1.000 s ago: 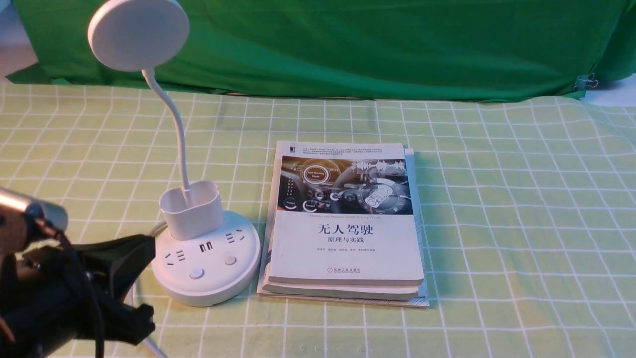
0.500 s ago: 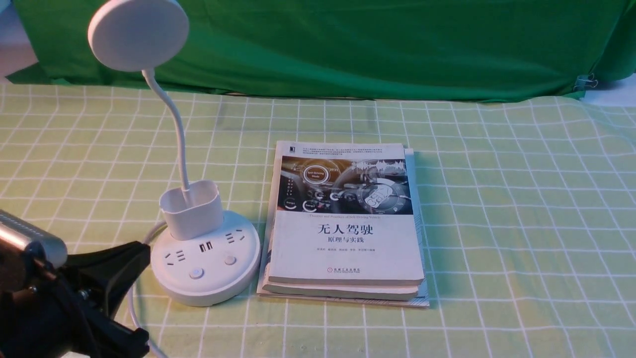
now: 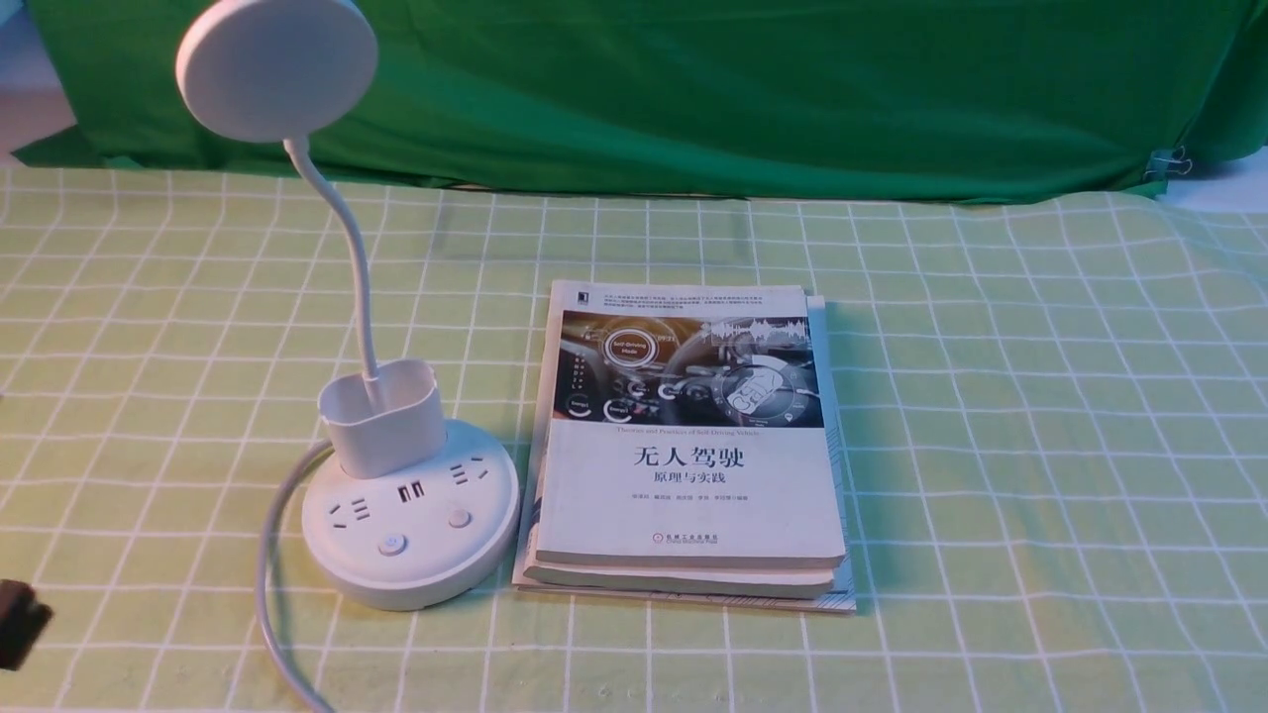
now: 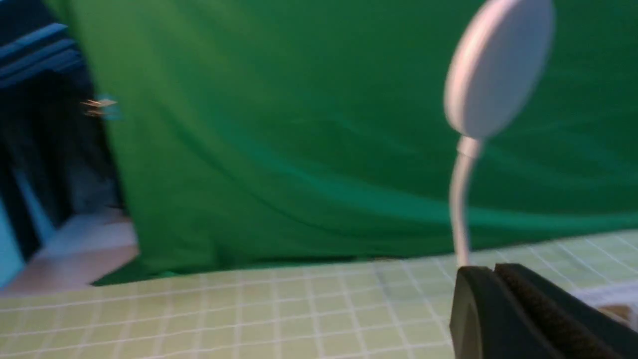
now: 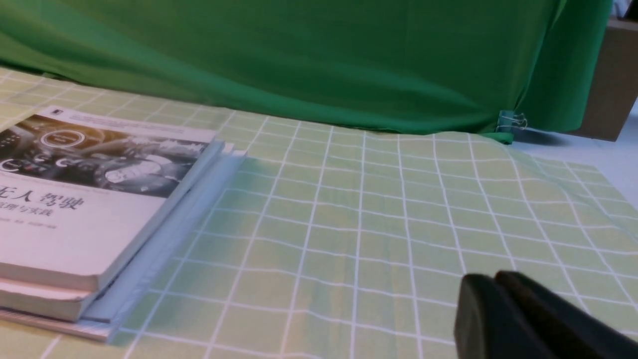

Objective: Turn off the desk lamp on the green coffee tablecloth by hand.

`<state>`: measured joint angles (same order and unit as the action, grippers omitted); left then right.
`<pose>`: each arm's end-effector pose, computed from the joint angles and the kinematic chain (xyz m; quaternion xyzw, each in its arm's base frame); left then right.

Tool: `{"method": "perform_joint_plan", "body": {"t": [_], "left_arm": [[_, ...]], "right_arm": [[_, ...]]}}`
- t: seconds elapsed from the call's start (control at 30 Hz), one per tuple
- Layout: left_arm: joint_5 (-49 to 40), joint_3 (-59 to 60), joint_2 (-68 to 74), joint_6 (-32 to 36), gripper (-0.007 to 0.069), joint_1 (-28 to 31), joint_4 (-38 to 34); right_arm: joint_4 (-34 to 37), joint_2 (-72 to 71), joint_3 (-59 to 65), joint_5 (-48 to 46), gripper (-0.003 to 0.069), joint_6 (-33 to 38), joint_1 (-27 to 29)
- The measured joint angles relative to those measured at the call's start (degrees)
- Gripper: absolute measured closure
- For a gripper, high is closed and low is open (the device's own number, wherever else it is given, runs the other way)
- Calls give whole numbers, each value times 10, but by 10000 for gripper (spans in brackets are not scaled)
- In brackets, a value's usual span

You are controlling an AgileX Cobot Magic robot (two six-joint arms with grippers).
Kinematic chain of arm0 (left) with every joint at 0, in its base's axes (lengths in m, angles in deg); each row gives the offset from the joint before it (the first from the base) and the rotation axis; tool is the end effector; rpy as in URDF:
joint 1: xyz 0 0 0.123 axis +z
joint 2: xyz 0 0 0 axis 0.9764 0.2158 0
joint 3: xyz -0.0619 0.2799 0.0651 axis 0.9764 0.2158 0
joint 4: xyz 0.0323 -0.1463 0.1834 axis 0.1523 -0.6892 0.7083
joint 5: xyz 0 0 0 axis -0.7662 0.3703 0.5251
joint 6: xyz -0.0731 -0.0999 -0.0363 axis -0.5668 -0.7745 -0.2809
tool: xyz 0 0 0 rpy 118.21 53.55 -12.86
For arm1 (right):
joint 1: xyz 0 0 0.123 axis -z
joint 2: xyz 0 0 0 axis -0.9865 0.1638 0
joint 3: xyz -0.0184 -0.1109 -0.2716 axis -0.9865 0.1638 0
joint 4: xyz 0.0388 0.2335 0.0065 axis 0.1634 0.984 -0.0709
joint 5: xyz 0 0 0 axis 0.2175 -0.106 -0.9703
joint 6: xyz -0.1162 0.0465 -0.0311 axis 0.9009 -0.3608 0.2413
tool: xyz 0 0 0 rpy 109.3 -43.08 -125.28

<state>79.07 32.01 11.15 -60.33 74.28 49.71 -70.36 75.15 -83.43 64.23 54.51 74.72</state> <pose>0.0943 -0.0056 0.2857 0.0640 0.6700 0.0271 0.7391 0.0688 0.0102 0.1835 -0.0775 0.7534 0.0157 0.6527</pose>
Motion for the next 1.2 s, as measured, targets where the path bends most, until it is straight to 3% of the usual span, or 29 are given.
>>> {"method": "perform_joint_plan", "body": {"t": [0.13, 0.3, 0.57, 1.2], "left_arm": [[8, 48, -52, 1, 624, 45, -16], [11, 127, -105, 1, 624, 52, -35], [-163, 137, -162, -11, 624, 54, -52], [-168, 138, -165, -11, 624, 55, -52]], "right_arm": [[0, 0, 0, 1, 629, 0, 0], [0, 0, 0, 0, 629, 0, 0], [0, 0, 0, 0, 629, 0, 0], [0, 0, 0, 0, 629, 0, 0]]}}
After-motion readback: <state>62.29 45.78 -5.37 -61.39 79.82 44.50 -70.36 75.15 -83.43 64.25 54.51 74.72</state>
